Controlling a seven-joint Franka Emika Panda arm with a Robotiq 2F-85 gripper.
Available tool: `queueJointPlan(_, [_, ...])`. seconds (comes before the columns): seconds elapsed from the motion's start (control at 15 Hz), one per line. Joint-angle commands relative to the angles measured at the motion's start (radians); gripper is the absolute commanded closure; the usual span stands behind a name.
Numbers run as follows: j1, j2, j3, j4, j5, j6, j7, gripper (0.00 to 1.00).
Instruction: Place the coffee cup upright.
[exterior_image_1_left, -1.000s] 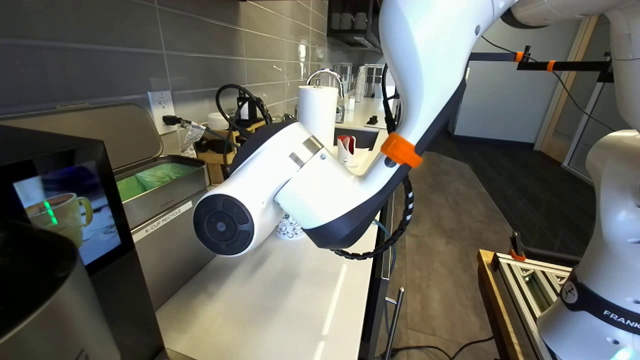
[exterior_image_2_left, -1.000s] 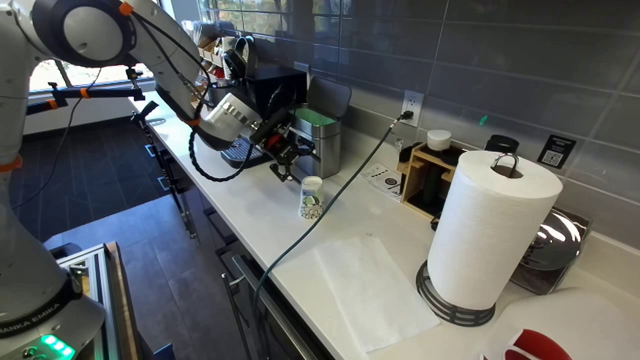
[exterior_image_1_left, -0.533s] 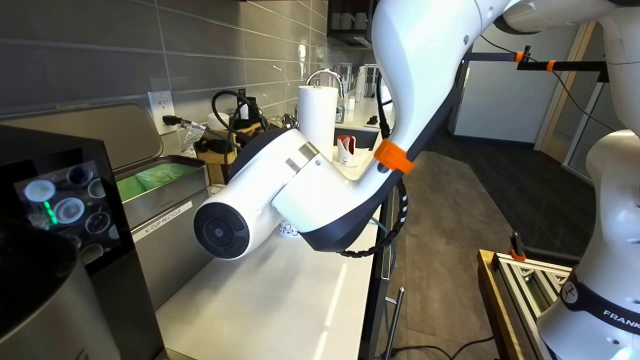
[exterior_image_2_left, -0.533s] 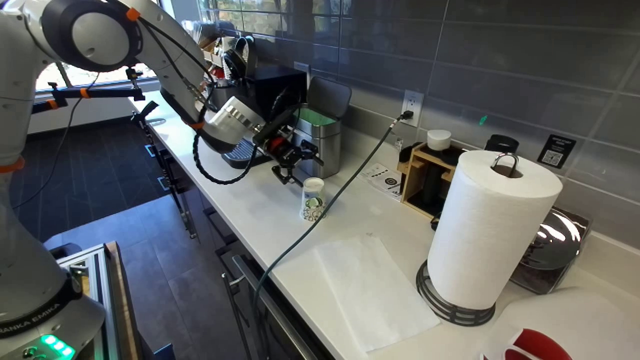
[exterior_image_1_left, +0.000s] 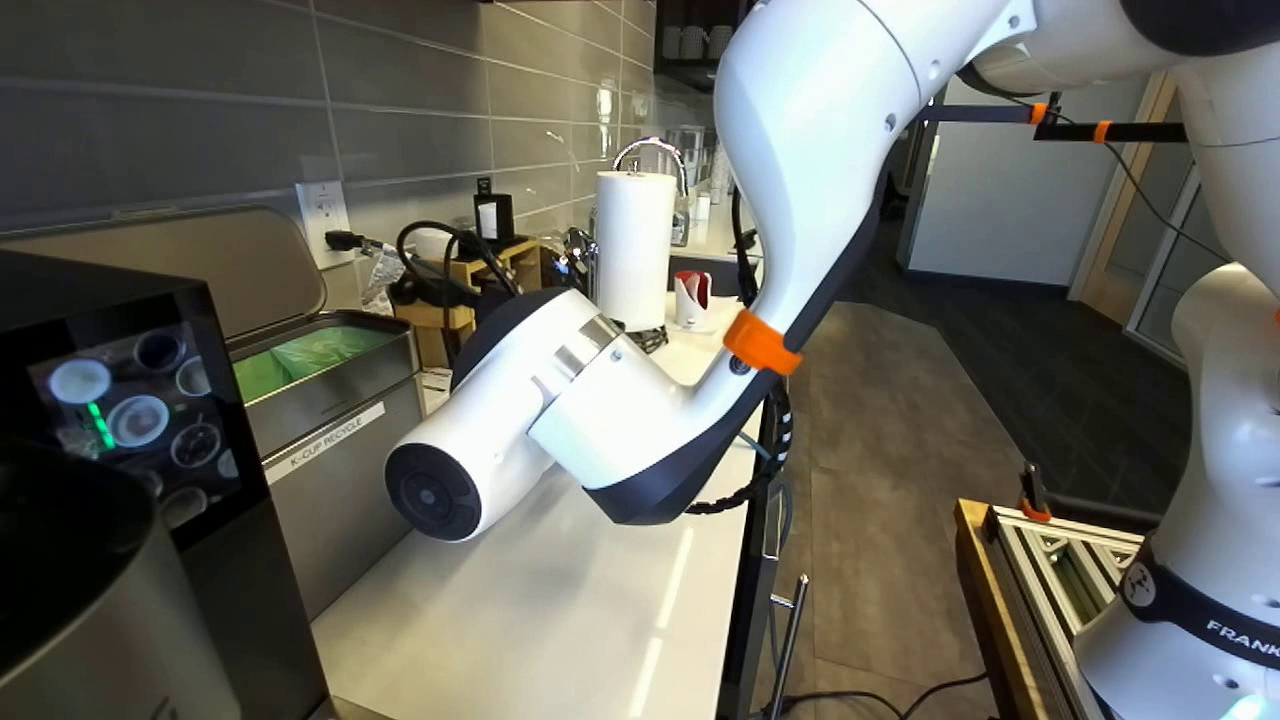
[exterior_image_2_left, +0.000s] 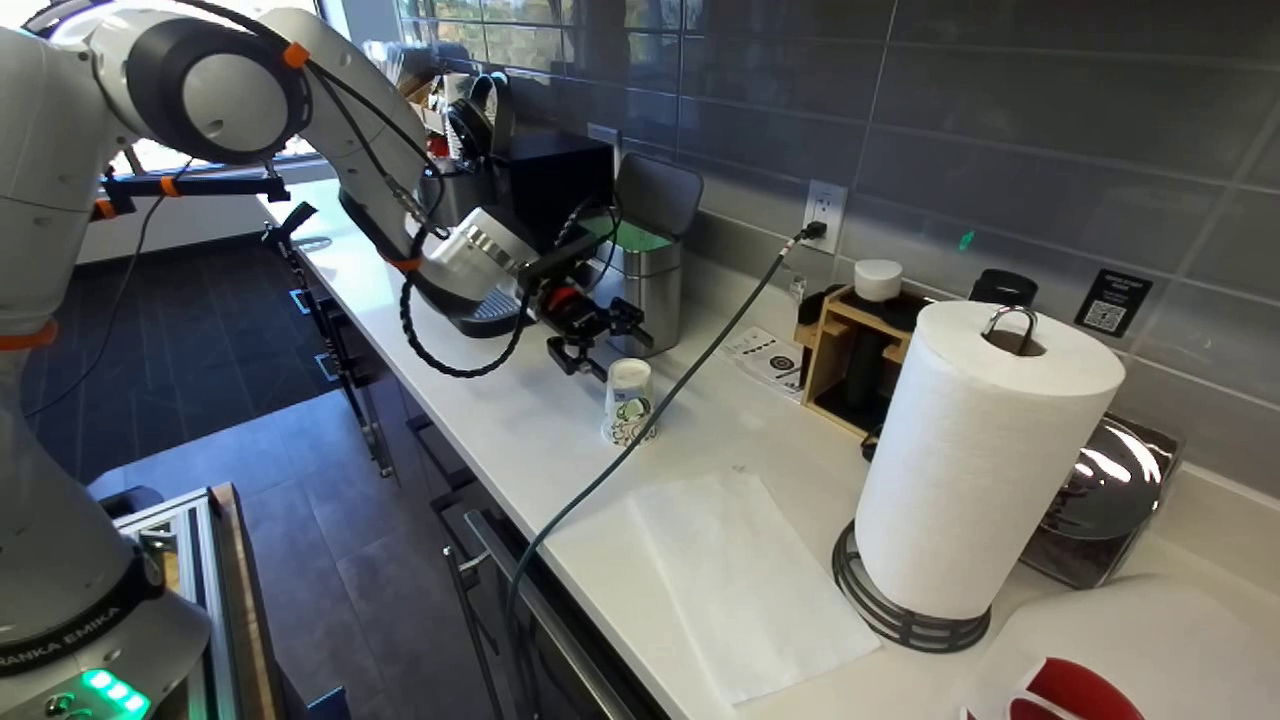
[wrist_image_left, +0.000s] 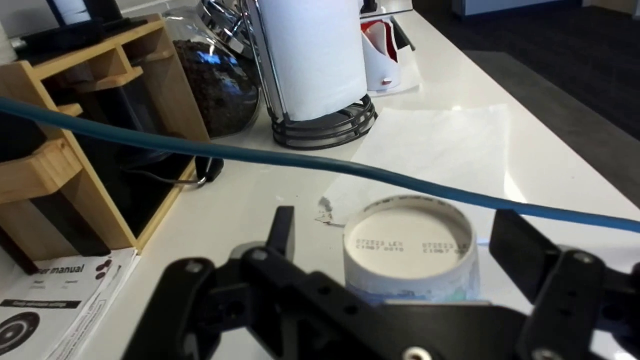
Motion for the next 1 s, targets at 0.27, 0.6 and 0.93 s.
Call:
queueJointPlan(0.27, [-0.004,0.042,0.011,0.062,0.041,-0.038,-0.156,0.00])
queueJointPlan(0.6, [-0.013,0.035,0.023,0.045,0.172,-0.060,-0.053,0.00])
queueJointPlan(0.93, [-0.021,0.066,0.016,0.061,0.193,-0.007,0.073,0.00])
